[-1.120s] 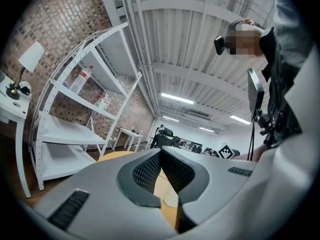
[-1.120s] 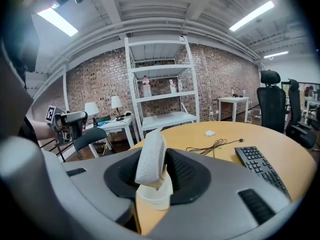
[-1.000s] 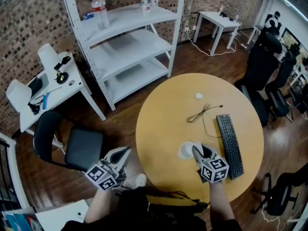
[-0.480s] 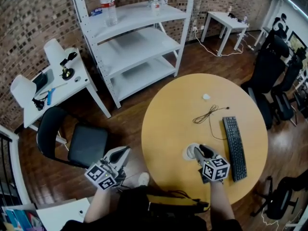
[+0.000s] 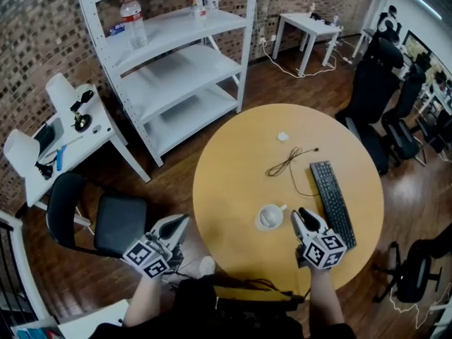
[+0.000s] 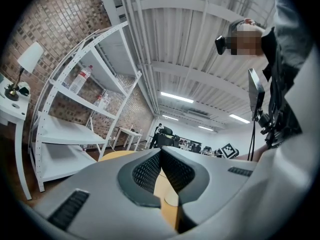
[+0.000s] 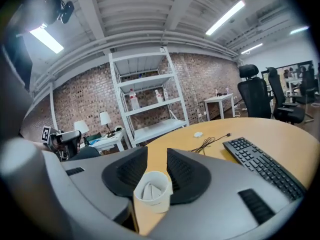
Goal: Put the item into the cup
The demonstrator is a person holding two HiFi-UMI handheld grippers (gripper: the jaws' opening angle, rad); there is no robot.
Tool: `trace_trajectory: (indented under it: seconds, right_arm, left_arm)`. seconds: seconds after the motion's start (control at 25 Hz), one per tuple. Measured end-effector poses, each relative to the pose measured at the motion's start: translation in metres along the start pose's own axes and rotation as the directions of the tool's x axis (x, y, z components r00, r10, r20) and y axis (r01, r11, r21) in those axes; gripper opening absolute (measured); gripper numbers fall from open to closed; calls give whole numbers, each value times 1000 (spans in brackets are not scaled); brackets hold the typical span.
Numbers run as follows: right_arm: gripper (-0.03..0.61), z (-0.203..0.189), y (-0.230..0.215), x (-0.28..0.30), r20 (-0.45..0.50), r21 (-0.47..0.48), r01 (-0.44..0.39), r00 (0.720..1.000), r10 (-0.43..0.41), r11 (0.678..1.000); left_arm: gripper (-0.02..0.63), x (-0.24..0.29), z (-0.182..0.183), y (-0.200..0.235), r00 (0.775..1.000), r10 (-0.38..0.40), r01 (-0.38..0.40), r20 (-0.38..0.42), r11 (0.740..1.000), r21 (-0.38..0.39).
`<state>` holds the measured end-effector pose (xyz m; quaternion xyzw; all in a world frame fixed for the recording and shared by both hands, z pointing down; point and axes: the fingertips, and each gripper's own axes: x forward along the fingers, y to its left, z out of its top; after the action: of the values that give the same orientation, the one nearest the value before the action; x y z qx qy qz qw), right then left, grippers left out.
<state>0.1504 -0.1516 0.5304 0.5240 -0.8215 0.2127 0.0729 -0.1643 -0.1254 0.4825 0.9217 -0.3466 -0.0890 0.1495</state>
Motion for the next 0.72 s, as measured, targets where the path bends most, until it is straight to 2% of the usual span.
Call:
trace_trajectory:
  seconds: [0.12,0.36,0.52,0.6,0.72]
  right_arm:
    - [127,6,-16,-30,66,17,54,996,-55,998]
    - [118,0,-47,-94,123,64,175,975,-182,982]
    - [72,-13,-63,-144,203,133,249,941,-273,959]
    - [11,-22,-68,-166,231,135,290,920,-315,947]
    - [9,-31,-76,-186,240,150,331,902,-359,932]
  left_arm:
    - [-5,13,0,-9,999,-42,42,-9,999,11]
    - [-5,36,1,-28,994,-107,108,-30,994,30]
    - [-5,54,-2,-44,988,-152,153,-37,987,38]
    - [-5,62,-5,-51,985,-169,170,-43,985,40]
    - [-5,68,-9,-58,981,-185,187,-58,981,43]
